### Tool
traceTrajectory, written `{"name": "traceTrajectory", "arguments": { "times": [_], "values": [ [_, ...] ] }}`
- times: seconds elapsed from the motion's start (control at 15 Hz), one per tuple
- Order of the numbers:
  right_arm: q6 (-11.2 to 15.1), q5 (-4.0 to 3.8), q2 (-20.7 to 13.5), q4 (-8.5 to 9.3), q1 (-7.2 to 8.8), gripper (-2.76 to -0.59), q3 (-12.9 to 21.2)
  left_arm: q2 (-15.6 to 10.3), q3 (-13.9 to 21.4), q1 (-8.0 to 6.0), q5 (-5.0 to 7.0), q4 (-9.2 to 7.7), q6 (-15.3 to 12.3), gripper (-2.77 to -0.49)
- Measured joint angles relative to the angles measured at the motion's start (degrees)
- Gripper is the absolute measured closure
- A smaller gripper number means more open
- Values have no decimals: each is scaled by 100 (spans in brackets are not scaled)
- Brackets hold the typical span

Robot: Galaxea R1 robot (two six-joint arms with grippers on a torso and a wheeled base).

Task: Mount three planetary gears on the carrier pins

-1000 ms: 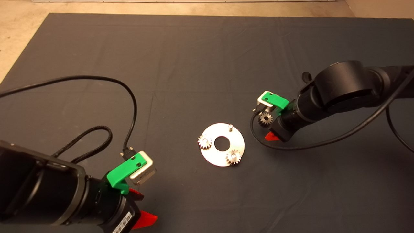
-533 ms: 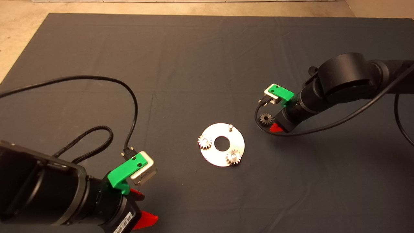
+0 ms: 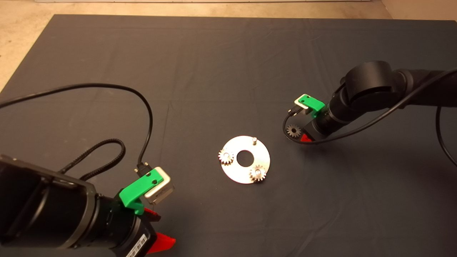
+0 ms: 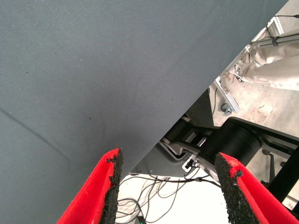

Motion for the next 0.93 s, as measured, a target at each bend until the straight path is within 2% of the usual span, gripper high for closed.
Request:
{"name": "traceTrajectory", "arguments": {
  "times": [0.2, 0.27, 0.33, 0.4, 0.47, 0.93],
  "values": [
    [-2, 2, 124, 0, -3, -191, -165, 0, 0, 0, -9, 0, 0, -133],
    [-2, 36, 176, 0, -4, -191, -167, 0, 0, 0, -11, 0, 0, -133],
    [-2, 99, 249, 0, -4, -191, -171, 0, 0, 0, -13, 0, 0, -133],
    [-5, 202, 293, 4, -4, -191, -231, -2, 0, 0, -11, 0, -2, -133],
    [-5, 236, 328, 1, -1, -191, -308, -2, 0, 0, -11, 0, -5, -133],
    [-9, 267, 389, 1, -12, -191, -429, -7, 0, 0, -17, 0, -5, -133]
  ]
}}
